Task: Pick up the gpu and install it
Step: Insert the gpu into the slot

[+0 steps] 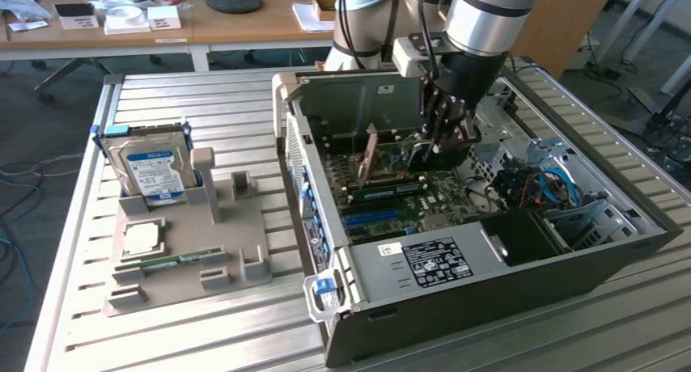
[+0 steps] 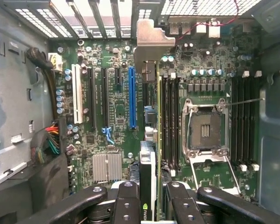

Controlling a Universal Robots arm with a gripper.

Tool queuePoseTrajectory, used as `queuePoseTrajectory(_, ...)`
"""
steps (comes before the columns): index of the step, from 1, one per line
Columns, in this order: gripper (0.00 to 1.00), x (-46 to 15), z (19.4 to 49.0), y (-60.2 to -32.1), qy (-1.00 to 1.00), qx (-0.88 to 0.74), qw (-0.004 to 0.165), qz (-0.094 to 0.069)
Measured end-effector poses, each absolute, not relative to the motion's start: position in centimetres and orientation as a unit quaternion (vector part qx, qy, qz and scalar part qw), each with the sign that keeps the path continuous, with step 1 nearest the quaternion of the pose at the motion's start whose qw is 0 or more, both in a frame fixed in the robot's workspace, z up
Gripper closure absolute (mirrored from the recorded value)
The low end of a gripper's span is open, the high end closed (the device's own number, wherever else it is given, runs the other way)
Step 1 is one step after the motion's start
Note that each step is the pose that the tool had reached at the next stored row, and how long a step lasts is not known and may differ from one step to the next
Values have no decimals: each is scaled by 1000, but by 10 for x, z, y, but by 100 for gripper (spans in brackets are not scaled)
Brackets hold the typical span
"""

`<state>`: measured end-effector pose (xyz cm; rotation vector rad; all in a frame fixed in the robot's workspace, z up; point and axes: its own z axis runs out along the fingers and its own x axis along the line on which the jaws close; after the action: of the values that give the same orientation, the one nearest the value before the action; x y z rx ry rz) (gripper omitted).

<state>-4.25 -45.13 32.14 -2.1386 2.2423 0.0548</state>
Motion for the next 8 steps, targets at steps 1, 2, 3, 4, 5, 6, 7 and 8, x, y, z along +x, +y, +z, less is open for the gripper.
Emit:
queuePoseTrajectory(1, 73, -43, 320, -451, 723, -691, 21, 18)
queuePoseTrajectory(2, 73, -43, 320, -451, 722, -691, 21, 18)
queuePoseTrajectory(3, 73, -43, 319, -451, 721, -692, 21, 18)
queuePoseTrajectory(4, 73, -44, 318, -451, 721, -693, 21, 18)
queuePoseTrajectory(5, 73, -44, 317, -451, 720, -693, 21, 18)
queuePoseTrajectory(6, 73, -44, 317, -451, 719, -694, 21, 18)
queuePoseTrajectory(7, 73, -44, 316, -451, 719, -695, 21, 18)
queuePoseTrajectory(8, 73, -45, 316, -451, 718, -695, 21, 18)
